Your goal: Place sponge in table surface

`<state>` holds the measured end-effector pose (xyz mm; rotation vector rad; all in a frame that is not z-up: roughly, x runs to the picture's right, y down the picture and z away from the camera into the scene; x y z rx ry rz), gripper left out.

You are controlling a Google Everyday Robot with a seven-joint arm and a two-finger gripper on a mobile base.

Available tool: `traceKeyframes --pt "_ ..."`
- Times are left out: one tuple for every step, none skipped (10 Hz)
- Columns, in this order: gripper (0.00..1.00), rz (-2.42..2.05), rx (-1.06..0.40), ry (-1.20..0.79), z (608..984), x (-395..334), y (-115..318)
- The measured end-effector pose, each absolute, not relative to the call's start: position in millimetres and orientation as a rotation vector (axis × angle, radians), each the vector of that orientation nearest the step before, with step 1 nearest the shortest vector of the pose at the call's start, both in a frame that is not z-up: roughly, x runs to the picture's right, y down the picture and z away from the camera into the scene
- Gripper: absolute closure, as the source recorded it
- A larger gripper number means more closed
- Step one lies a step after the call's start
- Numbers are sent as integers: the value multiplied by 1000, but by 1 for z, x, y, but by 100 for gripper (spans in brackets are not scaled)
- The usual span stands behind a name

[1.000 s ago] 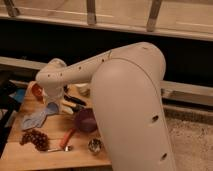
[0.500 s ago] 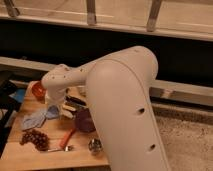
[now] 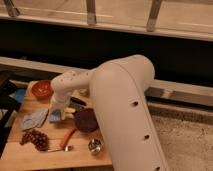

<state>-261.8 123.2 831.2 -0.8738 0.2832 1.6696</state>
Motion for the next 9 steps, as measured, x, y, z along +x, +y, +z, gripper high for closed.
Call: traceKeyframes --pt "37 1672 -895 285 835 -263 127" --pt "34 1672 -913 287 838 -263 129" --pt "34 1668 -930 292 841 -265 132" --pt "34 1665 -939 292 842 -268 134" --pt "34 1659 -949 290 842 -270 135" --pt "34 1655 -956 289 841 -270 135" --pt "34 1652 -964 287 841 -271 134" --pt "34 1644 -974 281 840 -273 134" --pt "34 1626 -989 263 838 -277 134"
